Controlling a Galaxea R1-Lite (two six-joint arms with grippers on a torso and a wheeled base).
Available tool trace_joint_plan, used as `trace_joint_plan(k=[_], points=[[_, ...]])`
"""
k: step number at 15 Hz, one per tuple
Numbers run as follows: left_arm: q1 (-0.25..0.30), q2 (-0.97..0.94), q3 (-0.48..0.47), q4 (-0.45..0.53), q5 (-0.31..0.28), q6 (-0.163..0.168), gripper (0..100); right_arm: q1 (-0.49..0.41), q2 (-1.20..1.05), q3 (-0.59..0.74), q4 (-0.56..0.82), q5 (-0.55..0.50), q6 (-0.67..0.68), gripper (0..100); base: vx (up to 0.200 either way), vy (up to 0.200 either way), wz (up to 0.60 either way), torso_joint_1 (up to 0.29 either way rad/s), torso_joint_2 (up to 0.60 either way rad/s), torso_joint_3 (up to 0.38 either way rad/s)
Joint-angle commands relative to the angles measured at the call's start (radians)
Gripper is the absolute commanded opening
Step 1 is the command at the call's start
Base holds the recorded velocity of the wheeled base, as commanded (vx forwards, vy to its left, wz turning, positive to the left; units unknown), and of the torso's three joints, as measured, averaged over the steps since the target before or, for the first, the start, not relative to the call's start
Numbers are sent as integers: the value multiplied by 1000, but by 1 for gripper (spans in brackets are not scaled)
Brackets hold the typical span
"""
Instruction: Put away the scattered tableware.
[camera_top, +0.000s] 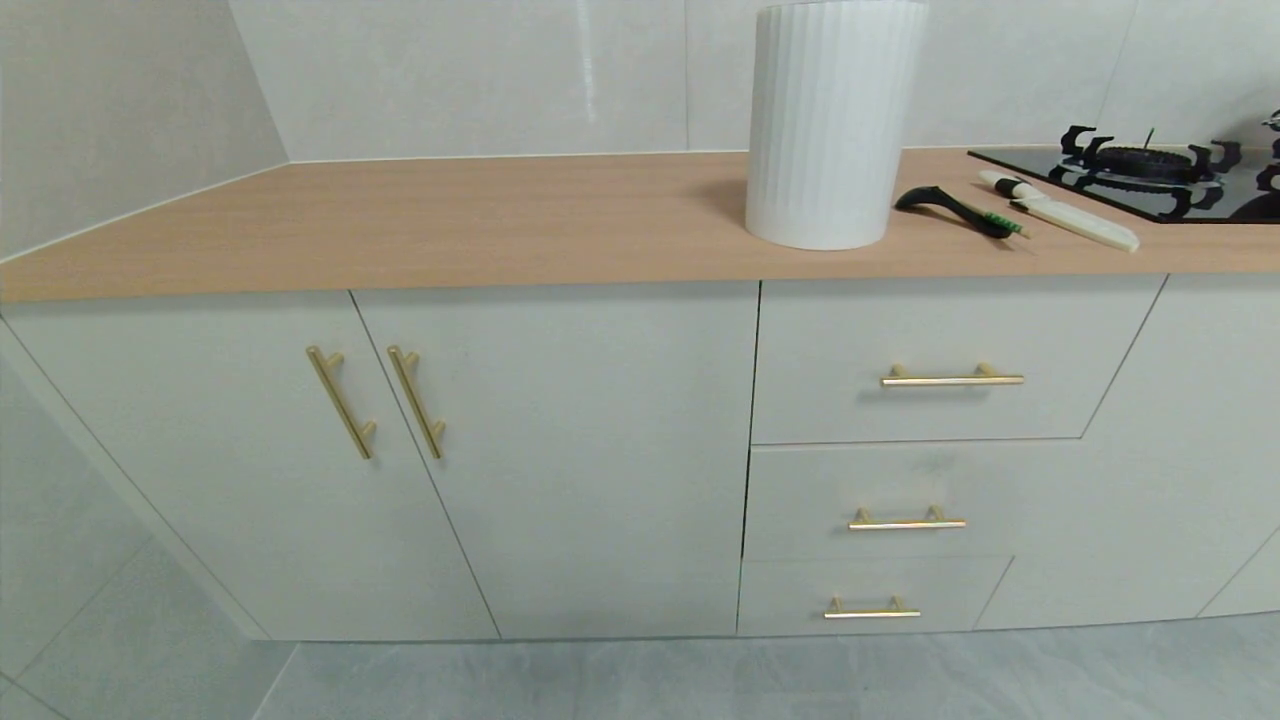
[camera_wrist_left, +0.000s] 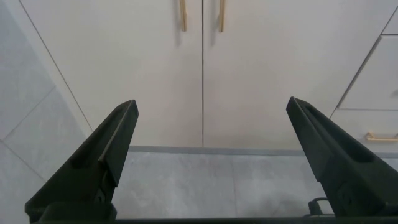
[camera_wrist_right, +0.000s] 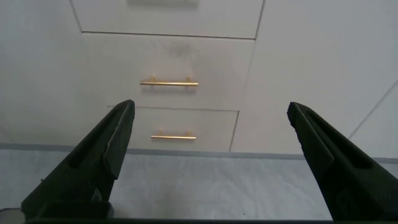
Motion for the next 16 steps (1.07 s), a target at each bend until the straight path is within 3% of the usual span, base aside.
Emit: trace_joint_plan(k=[1, 5, 9, 12, 16], points=[[1, 0, 0, 0, 1, 0, 100, 17, 123, -172, 1, 103, 110, 100, 0, 0, 0, 0, 0, 0], [1, 0, 0, 0, 1, 0, 100, 20, 543, -312, -2, 202, 109, 100, 0, 0, 0, 0, 0, 0], [1, 0, 0, 0, 1, 0, 100, 48, 1057, -524, -5, 190, 55, 100, 0, 0, 0, 0, 0, 0], [1, 0, 0, 0, 1, 0, 100, 65, 1316, -632, -21, 187, 54, 100, 0, 0, 0, 0, 0, 0], [1, 2, 0, 0, 1, 0, 100, 89, 1628, -646, -248, 158, 41, 100, 0, 0, 0, 0, 0, 0]])
